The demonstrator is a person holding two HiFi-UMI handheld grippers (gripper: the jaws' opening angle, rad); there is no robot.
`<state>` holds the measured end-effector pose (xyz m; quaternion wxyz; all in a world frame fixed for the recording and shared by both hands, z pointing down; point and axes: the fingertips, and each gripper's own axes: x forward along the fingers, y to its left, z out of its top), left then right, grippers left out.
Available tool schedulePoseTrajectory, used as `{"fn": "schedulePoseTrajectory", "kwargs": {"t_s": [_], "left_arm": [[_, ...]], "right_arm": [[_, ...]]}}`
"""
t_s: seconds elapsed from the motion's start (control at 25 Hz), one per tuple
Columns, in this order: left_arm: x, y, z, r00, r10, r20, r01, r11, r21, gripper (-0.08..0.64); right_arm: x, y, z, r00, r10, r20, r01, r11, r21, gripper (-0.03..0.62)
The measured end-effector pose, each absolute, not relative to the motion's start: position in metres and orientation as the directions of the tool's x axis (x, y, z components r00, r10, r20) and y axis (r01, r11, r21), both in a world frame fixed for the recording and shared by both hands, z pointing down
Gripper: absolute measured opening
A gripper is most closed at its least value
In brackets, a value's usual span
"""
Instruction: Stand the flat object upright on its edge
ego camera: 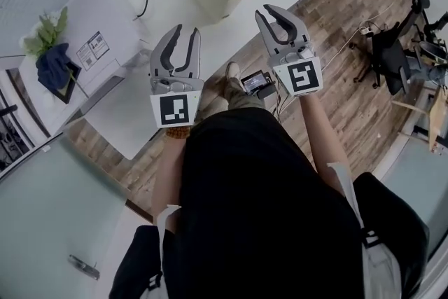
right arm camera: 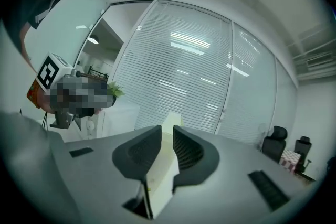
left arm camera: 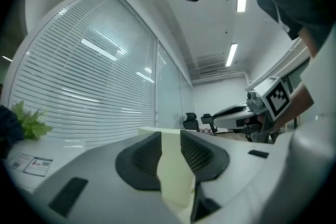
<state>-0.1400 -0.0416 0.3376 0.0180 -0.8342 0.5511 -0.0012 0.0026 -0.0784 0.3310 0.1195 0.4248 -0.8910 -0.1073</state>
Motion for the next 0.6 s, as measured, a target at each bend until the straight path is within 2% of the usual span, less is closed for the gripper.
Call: {"fn": "schedulePoseTrajectory", "kwargs": {"t_s": [0.6], "left_arm": [[-0.192, 0.047, 0.355, 0.509, -0.860, 0.029, -0.859, -0.510, -0.042, 0.110]], "right_arm": [[-0.030, 0.009, 0.351, -0.474, -0.864, 0.169, -0.800, 0.503, 0.328, 0.041]]}}
